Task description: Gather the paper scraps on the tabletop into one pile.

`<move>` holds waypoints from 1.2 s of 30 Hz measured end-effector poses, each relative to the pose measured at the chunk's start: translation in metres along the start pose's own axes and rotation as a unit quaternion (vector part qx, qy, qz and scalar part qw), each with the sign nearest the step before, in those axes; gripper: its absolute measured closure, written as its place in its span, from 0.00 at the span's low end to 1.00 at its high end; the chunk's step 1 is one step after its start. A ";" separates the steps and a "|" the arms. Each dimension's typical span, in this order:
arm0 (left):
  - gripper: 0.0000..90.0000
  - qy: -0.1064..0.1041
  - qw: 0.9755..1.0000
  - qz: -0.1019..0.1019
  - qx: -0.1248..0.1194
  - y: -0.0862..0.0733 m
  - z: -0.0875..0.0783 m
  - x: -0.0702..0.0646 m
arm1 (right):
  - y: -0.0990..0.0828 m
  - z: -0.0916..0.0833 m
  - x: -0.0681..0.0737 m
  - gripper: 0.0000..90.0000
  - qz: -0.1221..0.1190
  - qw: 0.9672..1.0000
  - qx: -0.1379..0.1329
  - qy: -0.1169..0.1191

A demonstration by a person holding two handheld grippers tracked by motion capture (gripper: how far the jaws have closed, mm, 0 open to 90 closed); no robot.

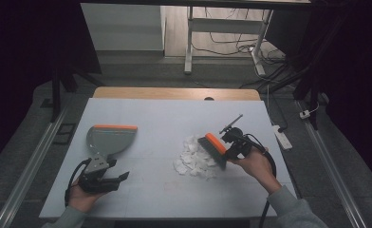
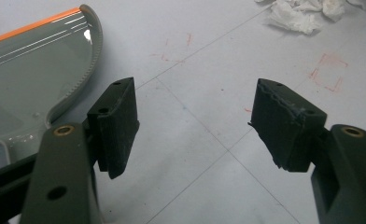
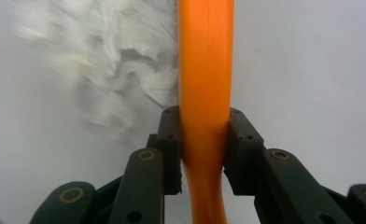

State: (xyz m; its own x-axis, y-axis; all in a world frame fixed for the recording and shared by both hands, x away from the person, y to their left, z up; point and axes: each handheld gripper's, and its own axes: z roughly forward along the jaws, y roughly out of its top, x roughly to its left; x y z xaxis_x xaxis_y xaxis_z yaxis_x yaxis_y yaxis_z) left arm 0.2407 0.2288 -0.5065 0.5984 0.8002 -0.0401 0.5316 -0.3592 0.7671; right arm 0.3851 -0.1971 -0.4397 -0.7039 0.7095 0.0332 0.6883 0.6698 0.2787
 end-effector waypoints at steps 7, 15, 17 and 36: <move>0.36 -0.001 1.000 0.001 0.000 0.000 0.000 0.001 | 0.018 -0.028 -0.003 0.78 -0.001 0.998 -0.062 -0.014; 0.36 0.000 1.000 0.002 -0.001 0.000 0.000 0.000 | 0.065 -0.023 -0.013 0.78 -0.067 0.993 -0.087 -0.053; 0.36 0.000 1.000 0.003 0.000 0.000 0.000 -0.001 | 0.078 -0.011 -0.014 0.78 -0.097 0.991 -0.070 -0.065; 0.36 -0.001 1.000 0.001 -0.001 0.000 0.000 0.001 | 0.085 0.029 0.008 0.78 -0.264 0.962 0.045 -0.056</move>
State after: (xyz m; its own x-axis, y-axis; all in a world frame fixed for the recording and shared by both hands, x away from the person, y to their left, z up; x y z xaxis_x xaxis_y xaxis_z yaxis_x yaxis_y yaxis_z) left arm 0.2407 0.2296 -0.5066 0.6012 0.7981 -0.0397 0.5291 -0.3604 0.7682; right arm 0.4429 -0.1286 -0.4436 -0.9398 0.2803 -0.1955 0.2551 0.9561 0.1444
